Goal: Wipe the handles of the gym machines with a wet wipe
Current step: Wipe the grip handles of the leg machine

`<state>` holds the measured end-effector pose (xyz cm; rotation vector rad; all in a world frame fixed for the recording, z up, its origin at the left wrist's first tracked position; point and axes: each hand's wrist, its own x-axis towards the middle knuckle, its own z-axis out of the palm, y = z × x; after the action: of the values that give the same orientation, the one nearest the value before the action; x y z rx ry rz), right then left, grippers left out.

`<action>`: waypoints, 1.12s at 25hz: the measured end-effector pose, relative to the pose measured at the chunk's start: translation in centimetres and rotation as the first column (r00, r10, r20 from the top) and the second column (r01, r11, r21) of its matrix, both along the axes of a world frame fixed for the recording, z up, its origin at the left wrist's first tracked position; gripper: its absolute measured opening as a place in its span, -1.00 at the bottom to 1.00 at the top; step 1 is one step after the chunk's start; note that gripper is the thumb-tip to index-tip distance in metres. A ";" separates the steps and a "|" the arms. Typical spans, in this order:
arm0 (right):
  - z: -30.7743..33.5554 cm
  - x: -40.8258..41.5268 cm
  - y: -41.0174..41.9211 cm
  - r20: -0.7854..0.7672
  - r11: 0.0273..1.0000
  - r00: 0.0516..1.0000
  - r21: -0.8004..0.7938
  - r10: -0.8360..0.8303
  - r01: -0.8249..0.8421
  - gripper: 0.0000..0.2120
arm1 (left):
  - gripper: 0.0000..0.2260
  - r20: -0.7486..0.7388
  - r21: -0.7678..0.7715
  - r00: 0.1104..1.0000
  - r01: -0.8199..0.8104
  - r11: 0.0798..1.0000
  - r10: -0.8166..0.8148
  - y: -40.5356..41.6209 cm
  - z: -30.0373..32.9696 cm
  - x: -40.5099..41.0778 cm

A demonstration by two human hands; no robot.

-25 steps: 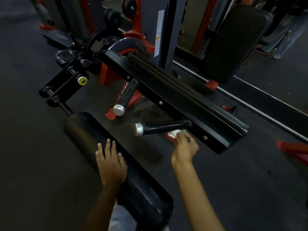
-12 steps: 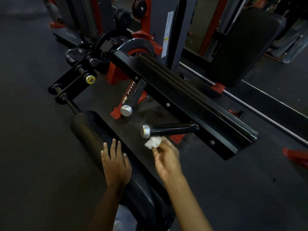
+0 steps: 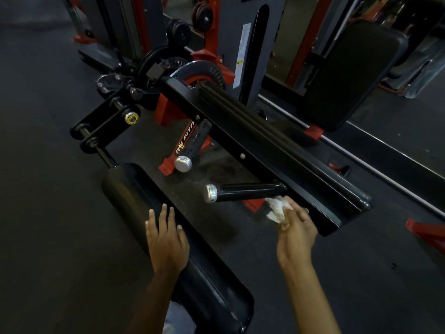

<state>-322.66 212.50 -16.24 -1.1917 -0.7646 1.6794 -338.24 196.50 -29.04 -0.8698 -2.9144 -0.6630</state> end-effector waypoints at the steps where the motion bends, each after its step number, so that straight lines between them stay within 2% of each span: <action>1: 1.1 -0.1 0.3 0.155 0.974 0.987 0.210 0.051 -0.084 -0.76 | -0.51 0.000 -0.006 1.000 0.001 1.000 -0.001 0.1 0.0 -0.1; 2: 2.5 -0.5 1.1 0.318 0.895 0.942 0.383 0.102 -0.226 -0.76 | -0.51 0.002 -0.016 1.000 0.003 1.000 -0.003 0.1 0.0 -0.1; 3: 3.9 -1.4 2.0 0.480 0.771 0.864 0.489 0.153 -0.408 -0.75 | -0.51 0.006 -0.026 1.000 0.005 1.000 -0.005 0.1 0.0 -0.1; 4: 5.1 -2.7 2.8 0.630 0.616 0.750 0.513 0.202 -0.597 -0.74 | -0.51 0.008 -0.031 1.000 0.005 1.000 -0.005 0.1 0.1 -0.1; 6: 6.6 -6.0 3.6 0.845 0.315 0.449 0.359 0.290 -0.879 -0.76 | -0.51 0.009 -0.026 1.000 0.001 1.000 -0.001 0.0 0.1 -0.1; 7: 7.0 -7.6 3.7 0.895 0.175 0.312 0.268 0.318 -0.947 -0.78 | -0.51 0.009 -0.025 1.000 0.001 1.000 -0.001 0.0 0.2 -0.1; 9: 7.5 -10.3 3.7 0.936 -0.067 0.078 0.108 0.343 -0.992 -0.79 | -0.50 0.007 -0.036 1.000 0.004 0.999 -0.004 0.1 0.3 0.0; 11: 7.5 -11.9 4.5 0.939 -0.236 -0.126 -0.050 0.319 -0.970 -0.81 | -0.50 0.012 -0.044 1.000 0.003 0.999 -0.002 0.1 0.3 0.0; 14: 7.4 -12.4 5.7 0.940 -0.309 -0.269 -0.197 0.210 -0.930 -0.80 | -0.49 0.014 -0.052 1.000 0.005 0.999 -0.004 -0.1 0.2 0.0; 16: 7.8 -11.8 6.2 0.931 -0.318 -0.303 -0.230 0.205 -0.920 -0.80 | -0.48 0.021 -0.052 1.000 0.003 0.999 -0.002 -0.1 0.3 0.0; 18: 8.3 -10.9 7.2 0.936 -0.334 -0.343 -0.297 0.085 -0.894 -0.81 | -0.49 0.029 -0.045 1.000 0.001 0.999 0.001 0.0 0.3 0.0; 20: 8.2 -9.8 8.8 0.897 -0.294 -0.430 -0.440 -0.102 -0.849 -0.80 | -0.49 0.034 -0.029 0.999 -0.001 1.000 0.002 0.0 0.4 0.0; 22: 7.4 -8.9 9.8 0.842 -0.202 -0.490 -0.532 -0.227 -0.822 -0.76 | -0.49 0.037 -0.024 0.999 0.000 1.000 0.001 -0.1 0.3 -0.1; 25: 6.7 -8.6 9.3 0.770 -0.130 -0.496 -0.584 -0.400 -0.801 -0.71 | -0.48 0.043 -0.032 0.999 0.000 0.999 0.001 0.0 0.3 -0.1; 27: 6.5 -8.5 9.3 0.797 -0.134 -0.468 -0.549 -0.383 -0.825 -0.73 | -0.48 0.041 -0.031 0.999 0.003 1.000 -0.001 -0.1 0.2 -0.1; 28: 6.5 -8.4 9.5 0.839 -0.133 -0.448 -0.505 -0.310 -0.853 -0.76 | -0.48 0.038 -0.029 0.999 0.000 1.000 0.001 -0.1 0.2 -0.2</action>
<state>-331.02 222.04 -9.78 -0.5115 -3.6251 -0.0742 -338.40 196.37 -28.87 -0.8689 -2.9647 -0.6455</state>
